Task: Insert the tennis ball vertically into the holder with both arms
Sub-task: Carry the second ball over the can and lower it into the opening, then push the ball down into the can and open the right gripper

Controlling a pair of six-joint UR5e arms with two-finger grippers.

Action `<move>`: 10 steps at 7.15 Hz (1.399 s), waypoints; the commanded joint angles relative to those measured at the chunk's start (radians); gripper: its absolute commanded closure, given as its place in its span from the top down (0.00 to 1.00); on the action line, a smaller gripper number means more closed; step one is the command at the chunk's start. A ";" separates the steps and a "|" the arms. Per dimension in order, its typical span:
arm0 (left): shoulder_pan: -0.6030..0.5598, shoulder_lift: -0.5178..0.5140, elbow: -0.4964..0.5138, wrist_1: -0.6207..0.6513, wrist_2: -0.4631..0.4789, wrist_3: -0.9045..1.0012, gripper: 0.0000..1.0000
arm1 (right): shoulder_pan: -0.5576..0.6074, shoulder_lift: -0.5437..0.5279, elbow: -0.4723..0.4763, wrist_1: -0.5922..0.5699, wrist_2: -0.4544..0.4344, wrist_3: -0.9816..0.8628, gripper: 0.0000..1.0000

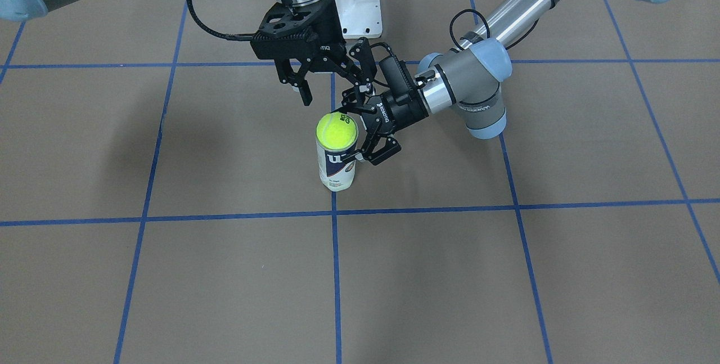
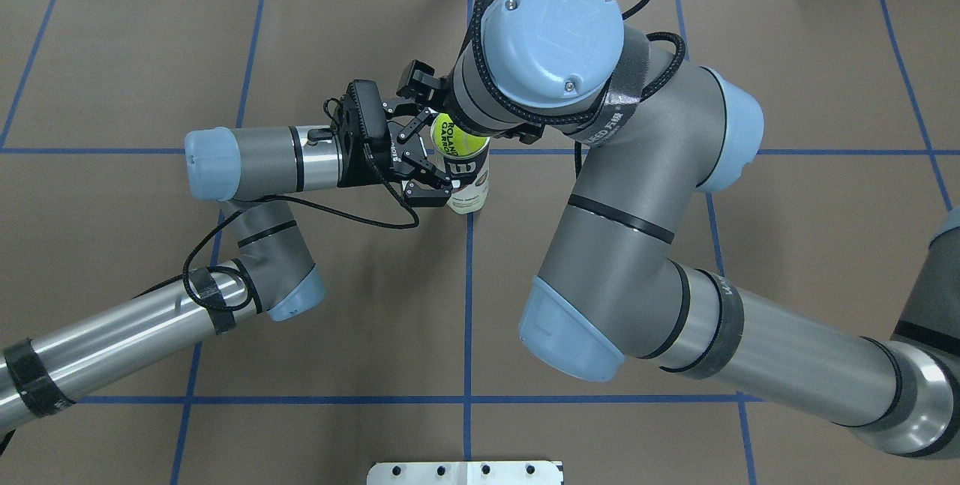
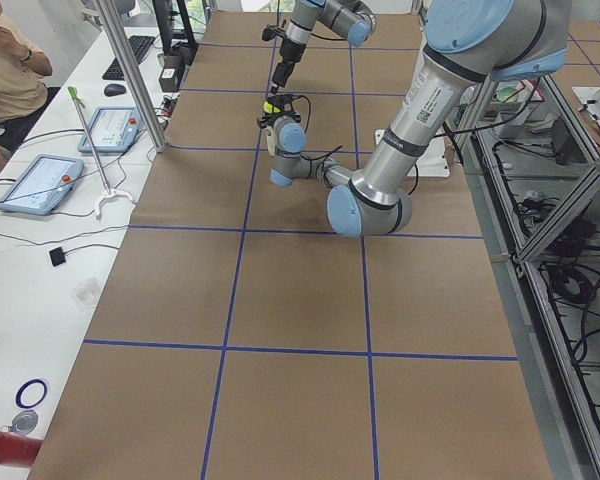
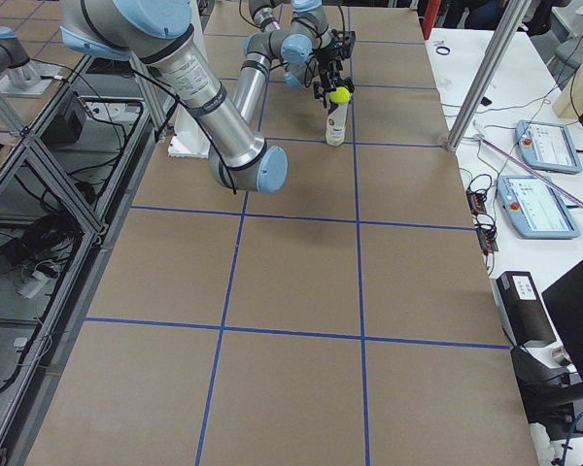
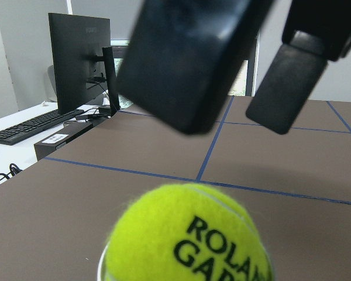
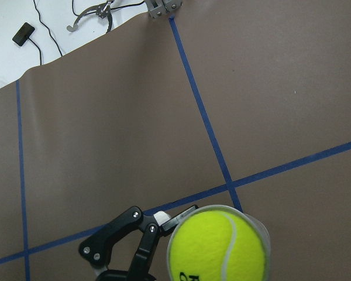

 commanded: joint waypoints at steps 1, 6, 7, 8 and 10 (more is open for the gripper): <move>0.000 0.000 0.000 0.000 0.000 0.000 0.99 | 0.003 -0.001 0.015 -0.049 0.008 -0.053 0.96; 0.002 0.005 0.000 -0.008 0.000 0.000 0.99 | 0.000 0.003 -0.029 -0.043 -0.001 -0.047 0.00; 0.002 0.006 0.002 -0.018 0.000 0.000 0.99 | 0.000 0.003 -0.040 -0.042 -0.001 -0.048 0.00; 0.002 0.006 0.002 -0.020 0.000 0.000 0.99 | -0.003 0.000 -0.051 -0.042 -0.002 -0.047 0.00; 0.003 0.006 0.002 -0.020 0.000 0.000 0.99 | -0.003 0.000 -0.059 -0.042 -0.002 -0.047 0.00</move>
